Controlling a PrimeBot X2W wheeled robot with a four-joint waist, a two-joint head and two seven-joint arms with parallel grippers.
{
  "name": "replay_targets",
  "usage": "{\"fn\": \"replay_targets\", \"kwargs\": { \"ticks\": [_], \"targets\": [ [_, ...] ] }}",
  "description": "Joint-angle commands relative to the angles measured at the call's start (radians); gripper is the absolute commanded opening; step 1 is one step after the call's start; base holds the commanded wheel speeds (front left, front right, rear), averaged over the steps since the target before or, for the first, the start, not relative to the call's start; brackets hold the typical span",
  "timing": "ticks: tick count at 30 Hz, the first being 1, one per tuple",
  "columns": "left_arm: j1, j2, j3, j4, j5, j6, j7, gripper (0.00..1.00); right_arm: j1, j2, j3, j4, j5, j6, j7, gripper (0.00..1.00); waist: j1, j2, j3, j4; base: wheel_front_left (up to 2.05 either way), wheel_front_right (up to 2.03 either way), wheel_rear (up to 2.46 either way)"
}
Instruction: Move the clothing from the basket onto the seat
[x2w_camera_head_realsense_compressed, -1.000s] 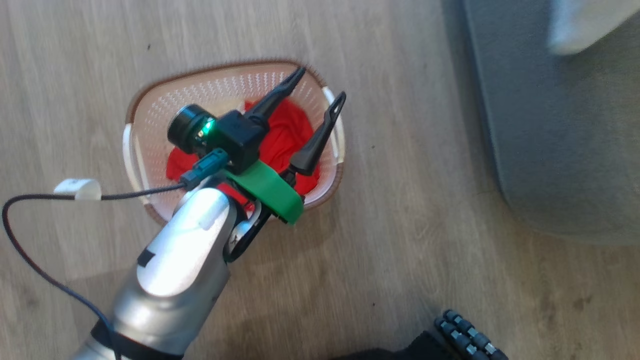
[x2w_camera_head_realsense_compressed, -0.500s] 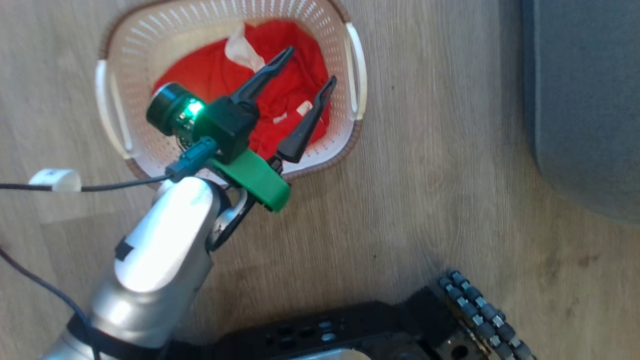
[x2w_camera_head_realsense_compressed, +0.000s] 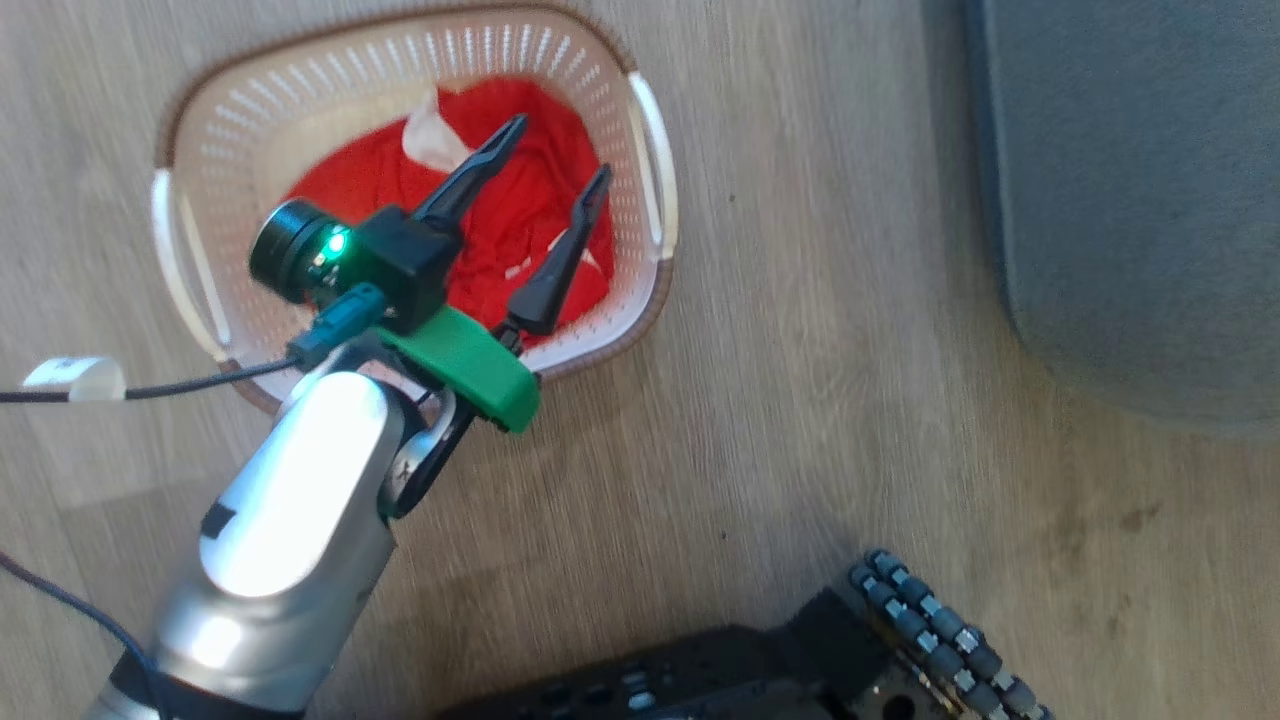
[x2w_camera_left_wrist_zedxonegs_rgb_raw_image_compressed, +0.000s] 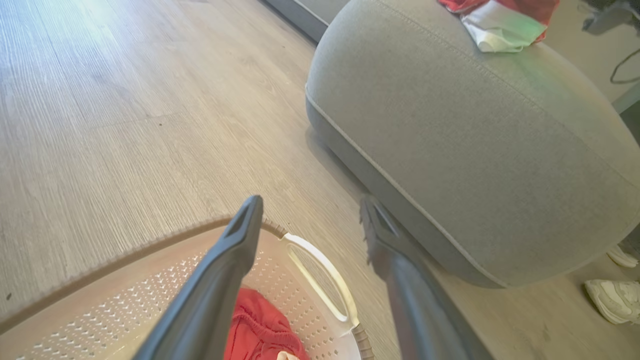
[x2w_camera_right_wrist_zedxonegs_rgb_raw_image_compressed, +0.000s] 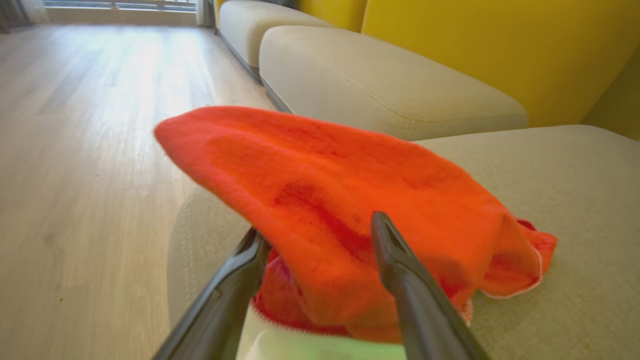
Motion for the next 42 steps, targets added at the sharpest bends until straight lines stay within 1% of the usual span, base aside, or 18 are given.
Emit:
{"fn": "replay_targets", "kwargs": {
  "ticks": [1, 4, 5, 6, 10, 11, 14, 16, 20, 22, 24, 27, 32, 37, 42],
  "targets": [
    [0.028, 0.005, 0.036, -0.001, -0.018, 0.001, -0.017, 1.0, 0.107, 0.003, 0.042, -0.069, 0.033, 0.0, -0.006, 1.0, 0.0001, 0.0, -0.086, -0.009, 0.0, 0.0, 0.0],
    [0.049, -0.001, 0.052, 0.042, -0.044, -0.002, -0.035, 1.0, 0.229, 0.013, 0.11, -0.159, 0.064, 0.0, -0.006, 1.0, 0.0001, 0.0, -0.171, -0.006, 0.0, 0.0, 0.0],
    [0.069, -0.004, 0.065, 0.067, -0.059, -0.003, -0.046, 1.0, 0.311, 0.015, 0.144, -0.23, 0.08, 0.0, -0.006, 1.0, 0.0001, 0.0, -0.223, -0.003, 0.0, 0.0, 0.0],
    [0.081, -0.006, 0.075, 0.08, -0.068, -0.002, -0.051, 1.0, 0.351, 0.022, 0.162, -0.266, 0.09, 0.0, -0.006, 1.0, 0.0001, 0.0, -0.25, -0.001, 0.0, 0.0, 0.0],
    [0.132, -0.02, 0.116, 0.125, -0.094, 0.003, -0.062, 1.0, 0.505, 0.061, 0.207, -0.407, 0.138, 0.0, -0.006, 1.0, 0.0001, 0.0, -0.354, 0.015, 0.0, 0.0, 0.0],
    [0.156, -0.031, 0.14, 0.14, -0.097, 0.009, -0.064, 1.0, 0.58, 0.075, 0.233, -0.462, 0.139, 0.0, -0.006, 1.0, 0.0001, 0.0, -0.398, 0.03, 0.0, 0.0, 0.0],
    [0.194, -0.054, 0.199, 0.137, -0.103, 0.013, -0.065, 1.0, 0.679, 0.108, 0.26, -0.532, 0.136, 0.0, -0.006, 1.0, 0.0001, 0.0, -0.452, 0.06, 0.0, 0.0, 0.0],
    [0.208, -0.058, 0.216, 0.14, -0.098, 0.014, -0.065, 1.0, 0.71, 0.119, 0.268, -0.552, 0.129, 0.0, -0.006, 1.0, 0.0001, 0.0, -0.469, 0.072, 0.0, 0.0, 0.0],
    [0.265, -0.081, 0.305, 0.144, -0.088, 0.016, -0.065, 1.0, 0.812, 0.166, 0.289, -0.628, 0.08, 0.0, -0.006, 1.0, 0.0001, 0.0, -0.528, 0.113, 0.0, 0.0, 0.0],
    [0.295, -0.092, 0.343, 0.148, -0.078, 0.012, -0.065, 1.0, 0.856, 0.189, 0.302, -0.651, 0.047, 0.0, -0.006, 1.0, 0.0001, 0.0, -0.558, 0.135, 0.0, 0.0, 0.0],
    [0.324, -0.102, 0.376, 0.151, -0.066, 0.007, -0.065, 1.0, 0.896, 0.224, 0.303, -0.667, 0.029, 0.0, -0.006, 1.0, 0.0001, 0.0, -0.59, 0.156, 0.0, 0.0, 0.0],
    [0.362, -0.116, 0.422, 0.158, -0.04, 0.007, -0.065, 1.0, 0.957, 0.268, 0.326, -0.664, 0.011, 0.0, -0.006, 1.0, 0.0001, 0.0, -0.632, 0.18, 0.0, 0.0, 0.0],
    [0.416, -0.138, 0.482, 0.163, -0.007, 0.001, -0.065, 1.0, 1.016, 0.315, 0.318, -0.656, -0.025, 0.0, -0.006, 1.0, 0.0001, 0.0, -0.697, 0.202, 0.0, 0.0, 0.0],
    [0.454, -0.155, 0.533, 0.156, 0.008, -0.005, -0.065, 1.0, 1.051, 0.339, 0.314, -0.648, -0.059, 0.0, -0.006, 1.0, 0.0001, 0.0, -0.736, 0.213, 0.0, 0.0, 0.0],
    [0.486, -0.164, 0.558, 0.135, 0.021, -0.01, -0.065, 1.0, 1.076, 0.35, 0.309, -0.64, -0.075, 0.0, -0.006, 1.0, 0.0001, 0.0, -0.76, 0.218, 0.0, 0.0, 0.0]
  ]
}}
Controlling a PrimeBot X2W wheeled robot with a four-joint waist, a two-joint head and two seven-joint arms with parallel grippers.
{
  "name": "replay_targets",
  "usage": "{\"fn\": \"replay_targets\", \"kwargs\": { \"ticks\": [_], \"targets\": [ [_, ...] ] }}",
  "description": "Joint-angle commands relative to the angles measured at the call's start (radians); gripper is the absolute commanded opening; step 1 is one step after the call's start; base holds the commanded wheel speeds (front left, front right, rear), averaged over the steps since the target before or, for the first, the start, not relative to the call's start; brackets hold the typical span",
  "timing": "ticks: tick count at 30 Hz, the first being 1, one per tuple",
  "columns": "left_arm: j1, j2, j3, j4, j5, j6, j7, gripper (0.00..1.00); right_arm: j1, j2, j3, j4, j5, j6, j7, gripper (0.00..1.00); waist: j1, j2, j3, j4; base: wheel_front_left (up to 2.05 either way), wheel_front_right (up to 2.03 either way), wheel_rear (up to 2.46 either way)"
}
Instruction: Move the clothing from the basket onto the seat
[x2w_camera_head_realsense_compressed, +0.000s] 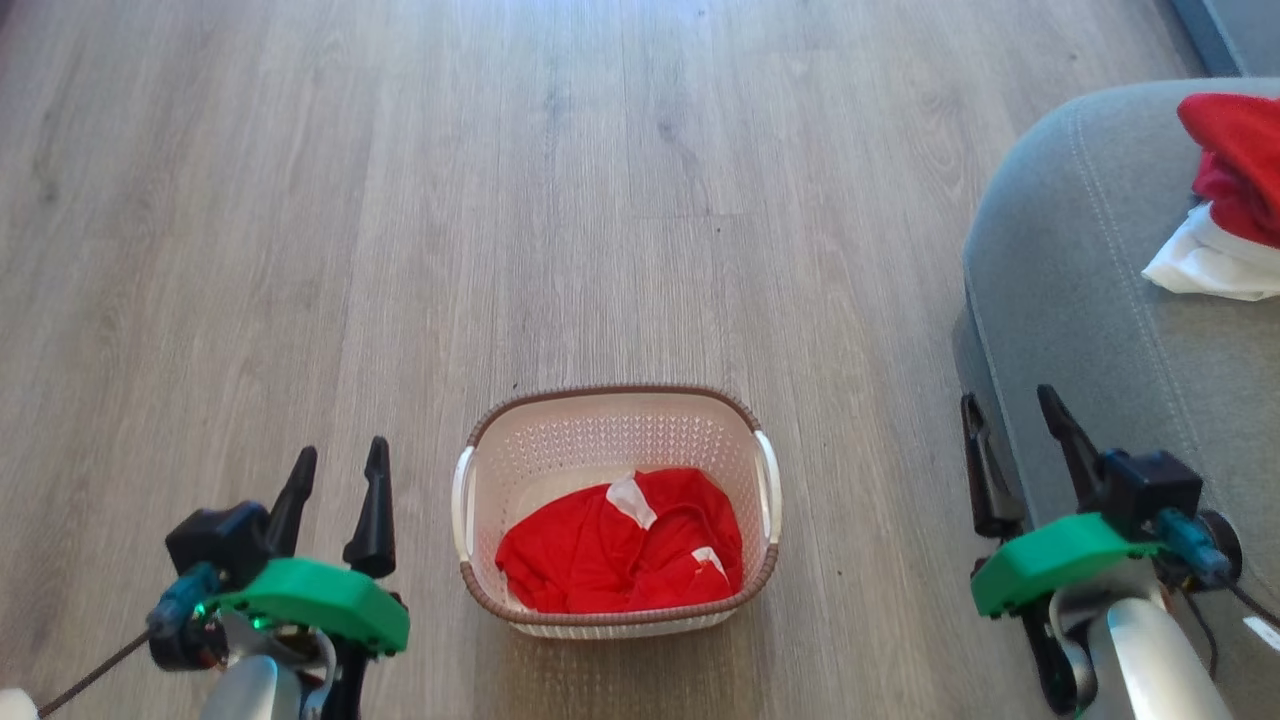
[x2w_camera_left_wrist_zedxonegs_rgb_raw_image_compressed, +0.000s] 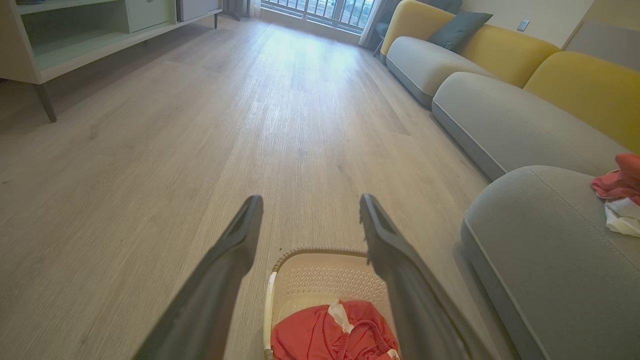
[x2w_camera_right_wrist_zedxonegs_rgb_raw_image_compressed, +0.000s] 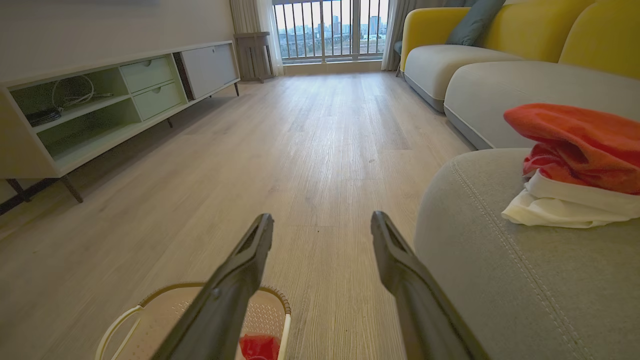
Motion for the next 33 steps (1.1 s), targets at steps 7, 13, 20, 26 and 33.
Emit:
{"fn": "replay_targets", "kwargs": {
  "ticks": [7, 13, 20, 26, 33],
  "targets": [
    [-0.005, 0.0, 0.033, -0.055, 0.012, -0.004, -0.013, 1.0, -0.003, 0.008, 0.016, -0.001, -0.025, 0.0, -0.006, 1.0, 0.0002, -0.0001, -0.011, 0.002, 0.0, 0.0, 0.0],
    [-0.004, 0.0, 0.024, -0.067, 0.006, 0.004, -0.013, 1.0, -0.003, 0.011, 0.016, 0.008, -0.03, 0.0, -0.006, 1.0, 0.0002, -0.0001, -0.017, -0.001, 0.0, 0.0, 0.0],
    [-0.003, 0.0, 0.015, -0.073, 0.007, 0.007, -0.013, 1.0, -0.01, 0.013, 0.02, 0.012, -0.03, 0.0, -0.006, 1.0, 0.0002, -0.0001, -0.018, -0.007, 0.0, 0.0, 0.0],
    [-0.007, 0.0, 0.014, -0.075, 0.011, 0.008, -0.013, 1.0, -0.013, 0.013, 0.016, 0.015, -0.035, 0.0, -0.006, 1.0, 0.0002, -0.0001, -0.013, -0.008, 0.0, 0.0, 0.0],
    [-0.017, 0.0, 0.017, -0.081, 0.019, 0.006, -0.013, 1.0, -0.03, 0.014, 0.01, 0.002, -0.038, 0.0, -0.006, 1.0, 0.0002, -0.0001, 0.015, -0.015, 0.0, 0.0, 0.0]
  ]
}}
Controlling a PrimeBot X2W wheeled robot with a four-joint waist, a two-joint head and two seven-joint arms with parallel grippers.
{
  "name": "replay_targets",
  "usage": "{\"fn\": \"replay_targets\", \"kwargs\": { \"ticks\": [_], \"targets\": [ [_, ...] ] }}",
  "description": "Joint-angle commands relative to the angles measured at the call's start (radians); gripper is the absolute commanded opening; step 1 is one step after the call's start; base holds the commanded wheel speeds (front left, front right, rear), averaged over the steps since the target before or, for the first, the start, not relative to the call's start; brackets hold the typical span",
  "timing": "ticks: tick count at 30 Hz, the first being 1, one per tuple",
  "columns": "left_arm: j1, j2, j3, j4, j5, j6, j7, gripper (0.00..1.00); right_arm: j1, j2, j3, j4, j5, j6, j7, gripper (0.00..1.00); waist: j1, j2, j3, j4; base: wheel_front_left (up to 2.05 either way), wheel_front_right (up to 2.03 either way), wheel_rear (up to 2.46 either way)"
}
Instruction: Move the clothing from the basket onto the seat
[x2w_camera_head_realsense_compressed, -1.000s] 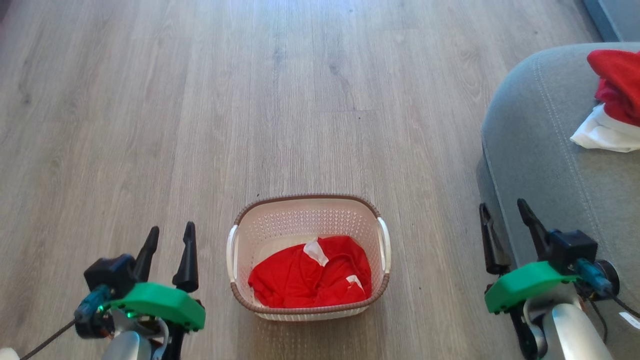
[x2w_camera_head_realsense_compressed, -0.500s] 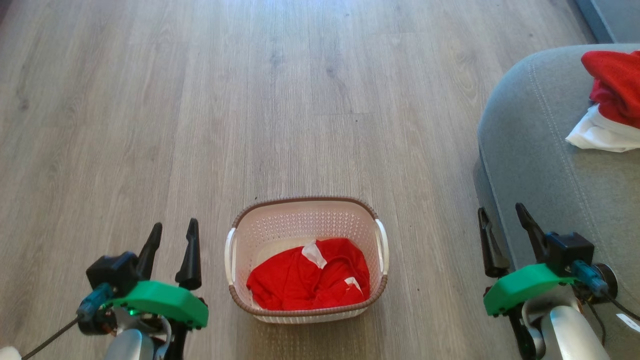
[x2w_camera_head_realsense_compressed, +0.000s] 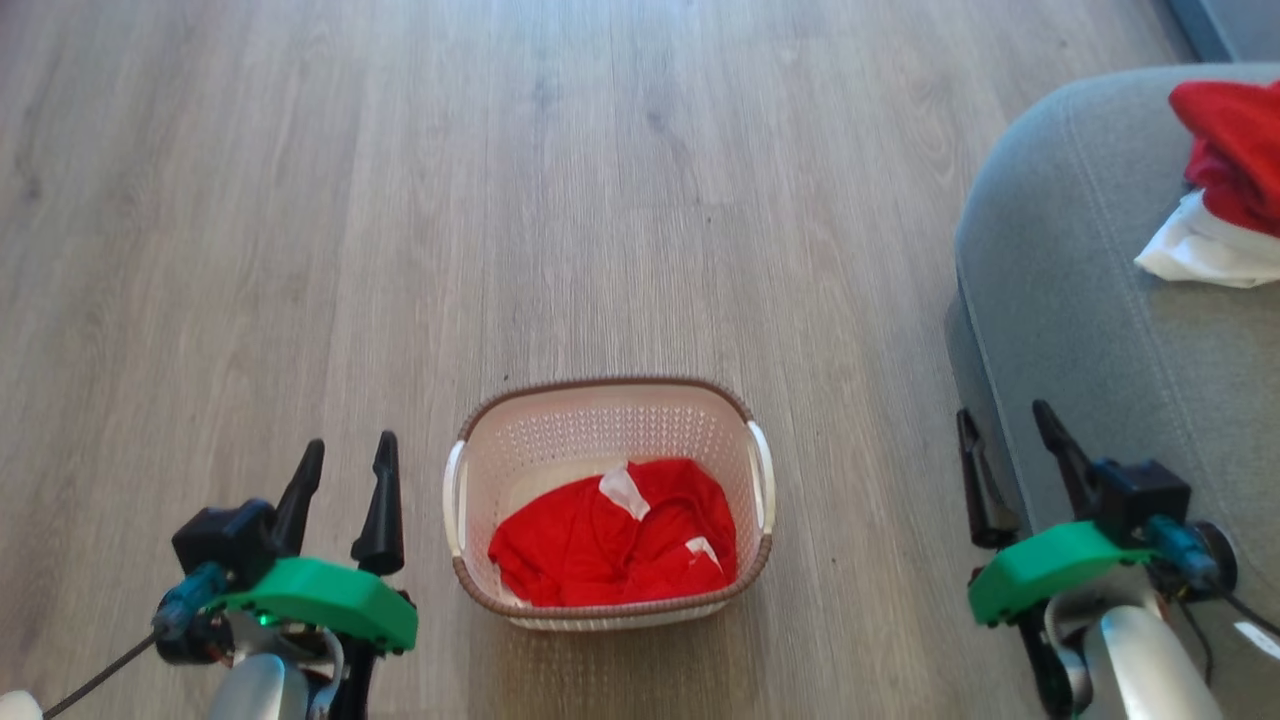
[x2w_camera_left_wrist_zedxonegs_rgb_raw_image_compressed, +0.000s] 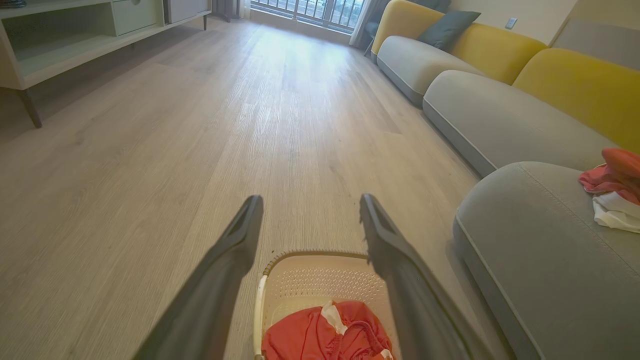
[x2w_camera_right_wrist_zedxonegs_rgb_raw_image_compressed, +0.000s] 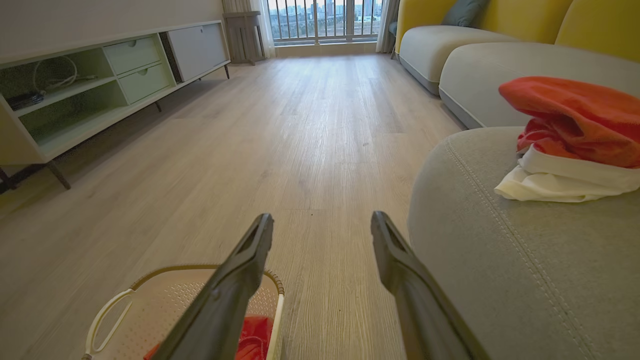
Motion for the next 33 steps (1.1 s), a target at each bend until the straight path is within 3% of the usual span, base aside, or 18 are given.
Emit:
{"fn": "replay_targets", "kwargs": {
  "ticks": [1, 5, 11, 21, 27, 33],
  "targets": [
    [-0.04, 0.005, 0.028, -0.039, 0.014, -0.001, -0.013, 1.0, -0.046, 0.004, 0.011, -0.04, -0.008, 0.0, -0.006, 1.0, 0.0, 0.0, 0.018, -0.004, 0.0, 0.0, 0.0],
    [-0.069, 0.005, 0.015, -0.04, 0.029, -0.007, -0.013, 1.0, -0.081, 0.003, -0.029, -0.076, -0.015, 0.0, -0.006, 1.0, 0.0, 0.0, 0.083, -0.013, 0.0, 0.0, 0.0],
    [-0.202, 0.005, -0.046, -0.002, 0.086, -0.021, -0.013, 1.0, -0.179, -0.003, -0.075, -0.166, -0.024, 0.0, -0.006, 1.0, 0.0, 0.0, 0.283, -0.019, 0.0, 0.0, 0.0],
    [-0.639, 0.033, -0.21, 0.331, 0.234, -0.037, 0.086, 1.0, -0.391, 0.002, -0.055, -0.284, -0.012, 0.0, -0.006, 1.0, 0.0, 0.0, 0.673, -0.066, 0.0, 0.0, 0.0],
    [-0.796, 0.038, -0.293, 0.524, 0.246, -0.049, 0.195, 1.0, -0.453, 0.005, -0.023, -0.304, 0.007, 0.0, -0.006, 1.0, 0.0, 0.0, 0.796, -0.112, 0.0, 0.0, 0.0],
    [-0.888, 0.035, -0.384, 0.626, 0.219, -0.051, 0.251, 1.0, -0.48, 0.005, -0.01, -0.313, 0.04, 0.0, -0.006, 1.0, 0.0, 0.0, 0.87, -0.143, 0.0, 0.0, 0.0]
  ]
}}
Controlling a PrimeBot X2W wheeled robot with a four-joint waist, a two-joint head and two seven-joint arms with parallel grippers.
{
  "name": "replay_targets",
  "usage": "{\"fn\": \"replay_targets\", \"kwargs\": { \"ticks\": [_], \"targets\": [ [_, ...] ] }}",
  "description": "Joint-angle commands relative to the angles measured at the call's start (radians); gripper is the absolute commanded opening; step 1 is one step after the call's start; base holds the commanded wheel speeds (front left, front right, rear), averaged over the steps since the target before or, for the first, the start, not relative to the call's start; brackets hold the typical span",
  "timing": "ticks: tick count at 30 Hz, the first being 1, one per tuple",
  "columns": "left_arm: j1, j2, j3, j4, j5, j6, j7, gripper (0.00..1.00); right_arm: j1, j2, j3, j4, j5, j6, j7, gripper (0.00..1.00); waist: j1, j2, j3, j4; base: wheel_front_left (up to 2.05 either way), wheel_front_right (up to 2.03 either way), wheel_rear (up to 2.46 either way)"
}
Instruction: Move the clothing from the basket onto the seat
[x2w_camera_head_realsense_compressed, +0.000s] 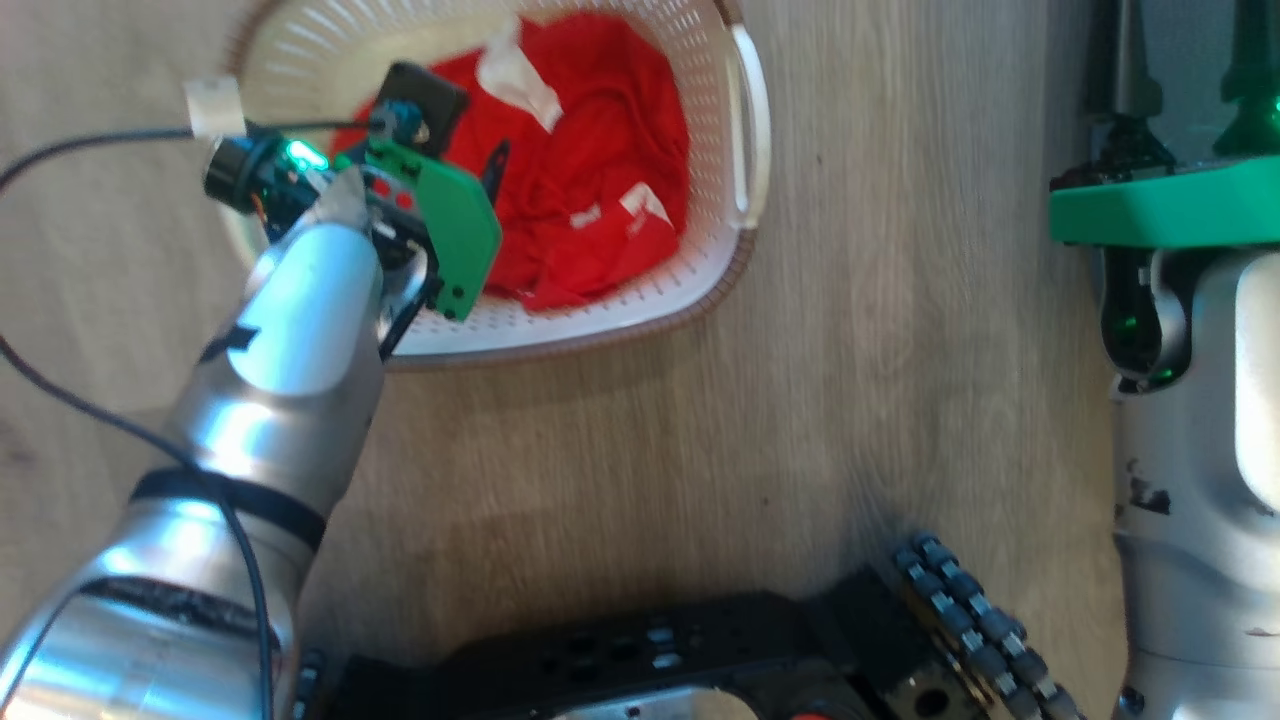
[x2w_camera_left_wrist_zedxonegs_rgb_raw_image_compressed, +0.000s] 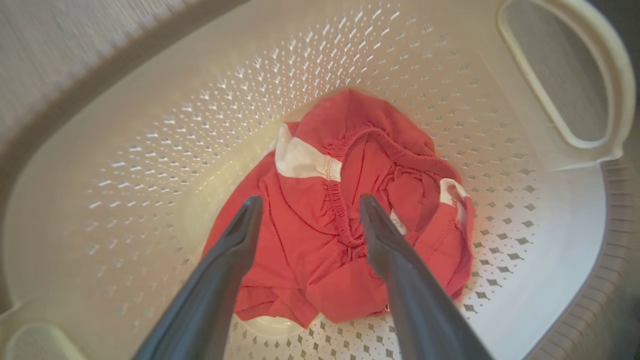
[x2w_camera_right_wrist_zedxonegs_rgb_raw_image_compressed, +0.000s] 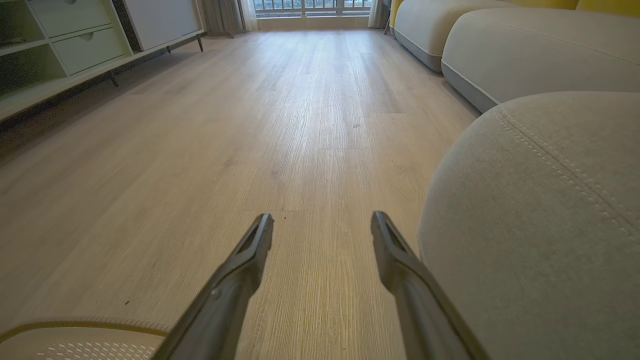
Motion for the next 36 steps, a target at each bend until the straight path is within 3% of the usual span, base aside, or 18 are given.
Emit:
{"fn": "replay_targets", "kwargs": {
  "ticks": [1, 12, 24, 36],
  "targets": [
    [-0.011, 0.023, 0.005, -0.007, -0.015, -0.001, 0.007, 1.0, 0.011, 0.004, 0.019, -0.035, 0.006, 0.0, -0.006, 1.0, -0.0003, 0.0001, 0.068, -0.047, 0.0, 0.0, 0.0],
    [-0.132, 0.026, -0.093, 0.146, -0.114, -0.001, 0.114, 1.0, -0.012, 0.004, 0.05, -0.047, 0.029, 0.0, -0.006, 1.0, -0.0003, 0.0001, 0.177, -0.093, 0.0, 0.0, 0.0],
    [-0.19, 0.026, -0.15, 0.245, -0.146, -0.001, 0.198, 1.0, -0.006, 0.004, 0.072, -0.04, 0.066, 0.0, -0.006, 1.0, -0.0003, 0.0001, 0.203, -0.132, 0.0, 0.0, 0.0],
    [-0.179, 0.041, -0.186, 0.287, -0.148, -0.001, 0.217, 1.0, -0.005, 0.004, 0.073, -0.037, 0.107, 0.0, -0.006, 1.0, -0.0003, 0.0001, 0.218, -0.178, 0.0, 0.0, 0.0]
  ]
}}
